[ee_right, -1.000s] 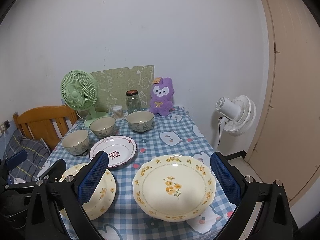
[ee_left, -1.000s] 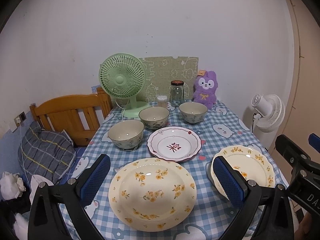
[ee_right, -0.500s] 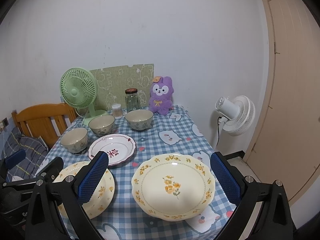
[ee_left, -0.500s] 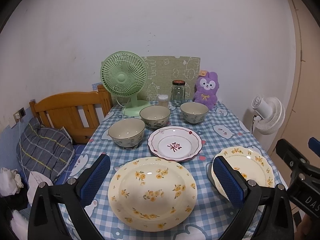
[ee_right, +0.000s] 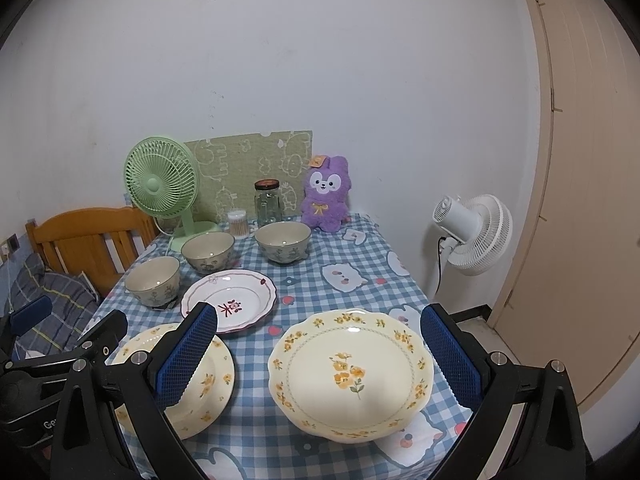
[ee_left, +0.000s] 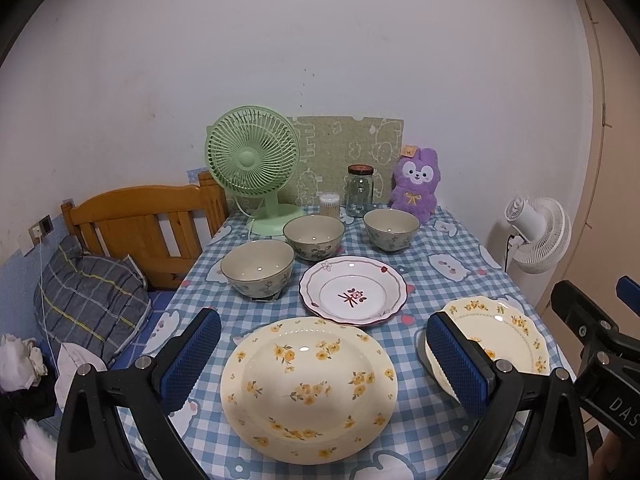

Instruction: Organize plates and bowls

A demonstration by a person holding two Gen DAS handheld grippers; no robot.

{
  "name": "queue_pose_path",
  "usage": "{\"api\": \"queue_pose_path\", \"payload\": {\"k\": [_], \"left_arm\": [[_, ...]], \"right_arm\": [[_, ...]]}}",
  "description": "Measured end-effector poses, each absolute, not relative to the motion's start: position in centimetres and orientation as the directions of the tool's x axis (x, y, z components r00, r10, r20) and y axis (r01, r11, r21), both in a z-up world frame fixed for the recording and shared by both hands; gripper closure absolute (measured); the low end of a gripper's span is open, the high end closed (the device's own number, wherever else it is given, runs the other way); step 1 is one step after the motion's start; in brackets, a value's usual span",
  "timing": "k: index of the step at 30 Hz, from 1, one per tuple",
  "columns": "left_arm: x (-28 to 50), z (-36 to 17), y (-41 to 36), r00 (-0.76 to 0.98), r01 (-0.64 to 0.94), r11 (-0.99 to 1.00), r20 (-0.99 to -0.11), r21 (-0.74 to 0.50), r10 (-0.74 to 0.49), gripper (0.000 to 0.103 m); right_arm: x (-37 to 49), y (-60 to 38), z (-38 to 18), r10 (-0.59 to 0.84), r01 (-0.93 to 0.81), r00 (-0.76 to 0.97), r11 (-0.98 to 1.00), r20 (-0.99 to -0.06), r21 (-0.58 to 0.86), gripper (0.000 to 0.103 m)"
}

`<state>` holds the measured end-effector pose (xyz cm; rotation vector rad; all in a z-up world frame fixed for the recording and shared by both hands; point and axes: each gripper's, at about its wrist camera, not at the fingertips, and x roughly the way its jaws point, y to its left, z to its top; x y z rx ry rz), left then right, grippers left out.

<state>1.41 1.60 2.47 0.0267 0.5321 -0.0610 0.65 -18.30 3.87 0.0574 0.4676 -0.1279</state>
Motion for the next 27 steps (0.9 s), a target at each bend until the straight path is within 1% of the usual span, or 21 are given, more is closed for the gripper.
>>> {"api": "queue_pose_path", "payload": {"k": [27], "left_arm": [[1.48,2.46,1.87,0.867,0.064,0.998,-0.495,-0.003,-0.057,0.000]], "right_arm": [[0.93,-17.80,3.94,-0.102,0.129,0.890,0.991,-0.445,0.032,0.000]]}}
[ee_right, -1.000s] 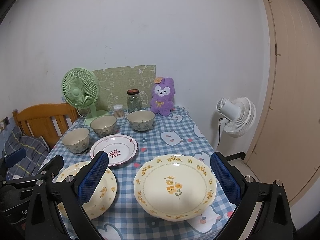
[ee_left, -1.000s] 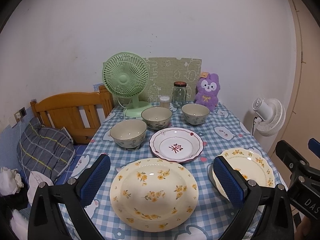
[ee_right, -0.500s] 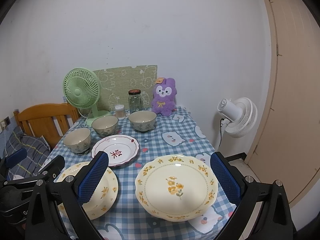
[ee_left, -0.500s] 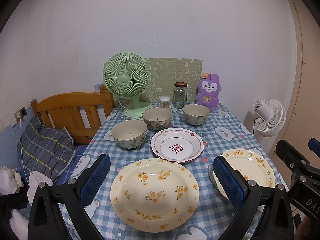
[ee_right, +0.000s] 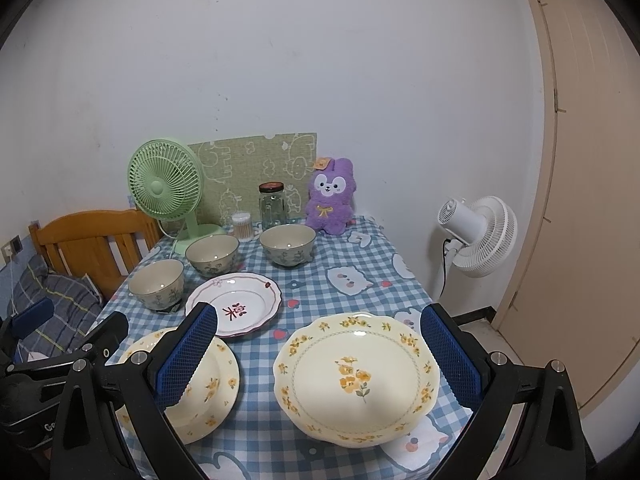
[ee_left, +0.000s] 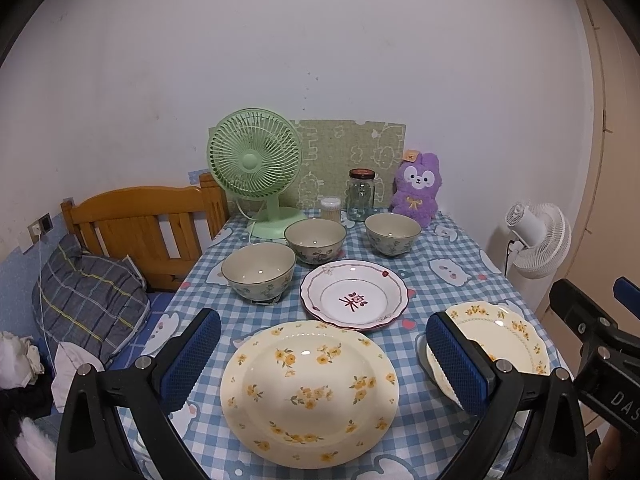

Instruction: Organize plates and bowls

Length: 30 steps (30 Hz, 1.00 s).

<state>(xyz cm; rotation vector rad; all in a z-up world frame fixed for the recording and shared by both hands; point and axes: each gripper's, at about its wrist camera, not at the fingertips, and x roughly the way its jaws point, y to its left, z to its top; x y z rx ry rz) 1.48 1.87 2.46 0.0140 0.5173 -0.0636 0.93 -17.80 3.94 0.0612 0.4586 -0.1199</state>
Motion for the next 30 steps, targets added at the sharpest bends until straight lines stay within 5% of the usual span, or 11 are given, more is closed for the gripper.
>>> {"api": "queue_pose_path", "payload": {"k": [30], "left_arm": [[3.7,-2.6,-4.1,0.797,0.131,0.991,-0.593,-0.024,-0.120,0.010]], "right_arm": [[2.3,-22.9,-1.1,-0.116,0.150,0.857,0.988,-0.502,0.029,0.004]]}}
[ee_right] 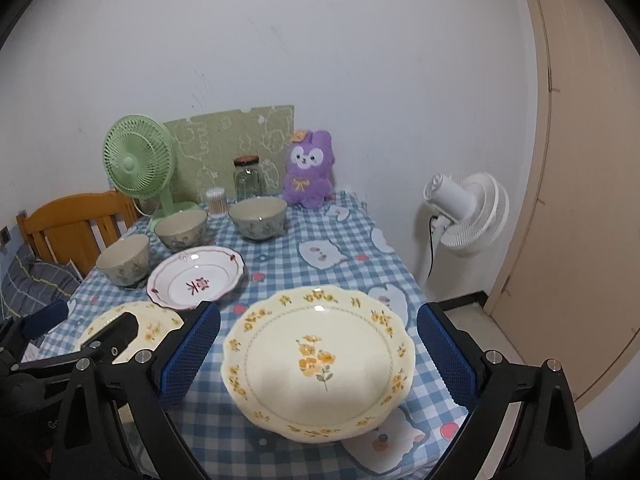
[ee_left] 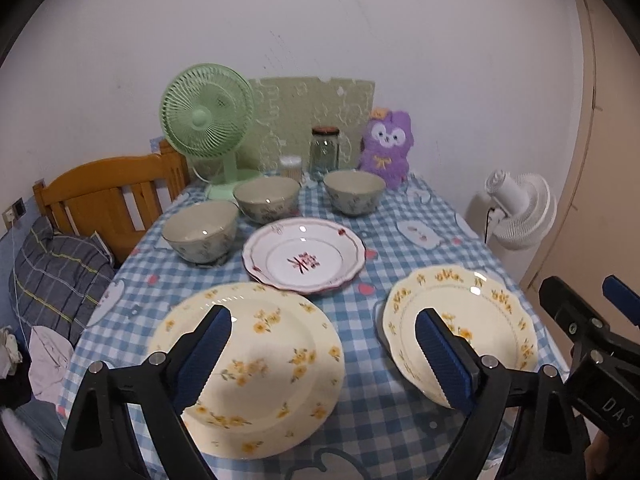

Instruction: Organize plates and bowls

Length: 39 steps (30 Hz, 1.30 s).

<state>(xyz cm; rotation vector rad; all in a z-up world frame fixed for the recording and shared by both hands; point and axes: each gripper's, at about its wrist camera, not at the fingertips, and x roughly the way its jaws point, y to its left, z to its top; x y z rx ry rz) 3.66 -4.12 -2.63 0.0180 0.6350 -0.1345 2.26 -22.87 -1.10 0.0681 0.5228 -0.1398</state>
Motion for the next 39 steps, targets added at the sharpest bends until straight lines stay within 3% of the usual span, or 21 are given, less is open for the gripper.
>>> {"api": "queue_pose_path", "payload": {"k": [9,18,30,33,39], "left_arm": [[5.6,-5.9,-8.0,0.731,0.205,0.979,-0.664,0.000,-0.154,0.014],[8.6,-9.0,-10.5,0.658,0.232,0.973,-0.734,-0.016,-0.169,0.028],[12.1,-12.5,-12.9,0.585,0.243,0.970,-0.796,-0.009,-0.154,0.037],[12.8,-13.4,-13.1,0.566,0.240,0.971,-0.812,-0.006,-0.145,0.045],[13.1,-13.6,-13.7,0.561,0.261,0.965,-0.811,-0.016,-0.165,0.051]], "right_arm": [[4.1,-25.3,-4.2,-0.107,0.149,0.823,0.988,-0.558,0.030,0.005],[6.3,-27.8,-7.0,-0.115,0.188,0.776,0.981,-0.620,0.054,0.006],[9.4,-31.1,-10.9,-0.153,0.262,0.696,0.964,-0.702,0.051,0.006],[10.1,-31.6,-11.8,-0.162,0.277,0.675,0.960,-0.720,0.045,0.008],[11.2,-32.1,-13.3,-0.158,0.289,0.640,0.956,-0.752,0.045,0.011]]}}
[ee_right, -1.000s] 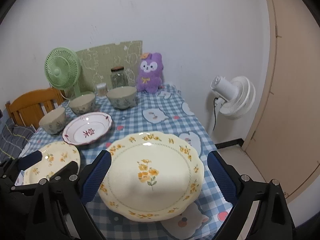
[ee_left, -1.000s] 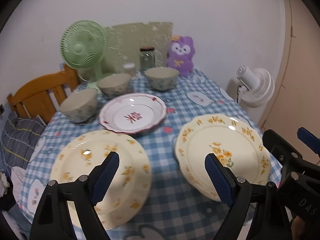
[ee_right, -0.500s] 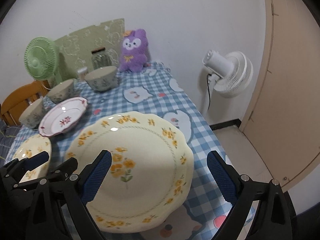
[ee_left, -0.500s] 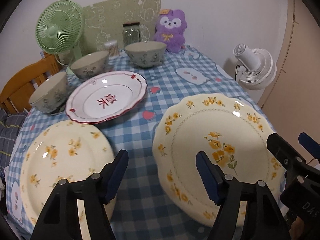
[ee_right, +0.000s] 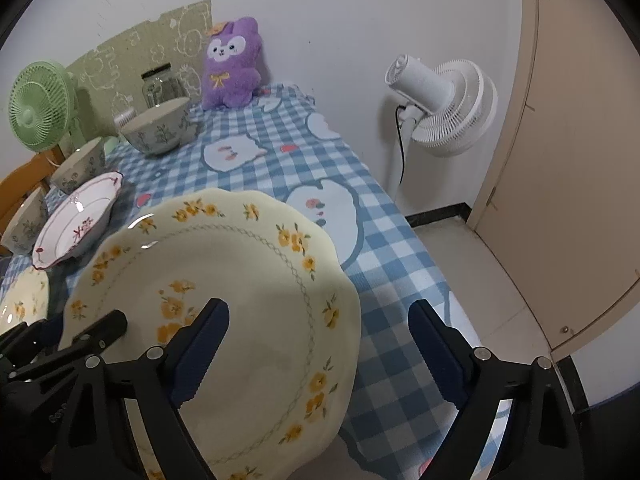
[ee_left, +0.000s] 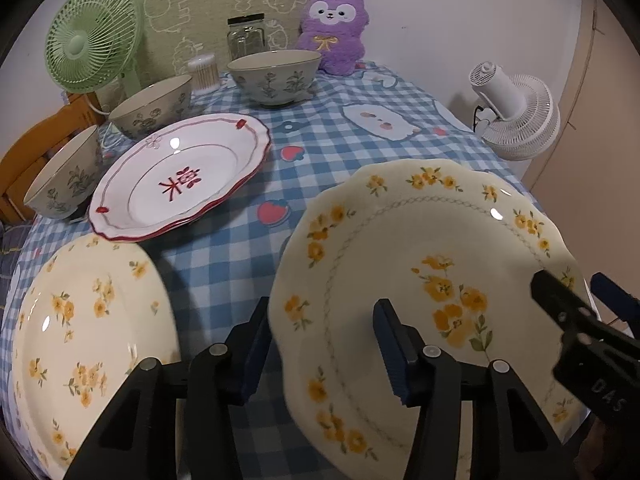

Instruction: Organize plates and bowls

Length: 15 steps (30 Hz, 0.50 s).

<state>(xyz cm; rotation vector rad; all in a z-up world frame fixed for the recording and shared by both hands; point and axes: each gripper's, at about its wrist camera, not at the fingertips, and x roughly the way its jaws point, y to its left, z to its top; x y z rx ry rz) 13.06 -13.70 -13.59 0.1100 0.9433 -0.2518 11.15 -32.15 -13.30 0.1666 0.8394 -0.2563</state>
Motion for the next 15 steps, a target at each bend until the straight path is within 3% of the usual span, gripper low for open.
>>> {"api": "queue_pose_path", "payload": {"k": [5,11,13,15], "left_arm": [[13.4,-13.6,-13.8,0.560,0.259,0.965,-0.810,-0.027,-0.173,0.050],[13.7,-13.7,-13.9,0.562,0.259,0.965,-0.809,-0.028,-0.174,0.050],[13.7,-13.7,-13.9,0.566,0.258,0.966,-0.806,-0.027,-0.174,0.050],[13.7,-13.7,-13.9,0.568,0.256,0.966,-0.804,-0.028,-0.173,0.051]], "right_arm": [[11.6,-32.6,-14.0,-0.160,0.295,0.621,0.955,-0.767,0.040,0.012],[12.3,-32.6,-15.0,-0.120,0.283,0.595,0.957,-0.795,0.068,0.034],[12.4,-32.3,-14.9,-0.099,0.271,0.602,0.959,-0.793,0.086,0.047],[12.5,-32.1,-14.8,-0.117,0.291,0.597,0.953,-0.794,0.079,0.047]]}}
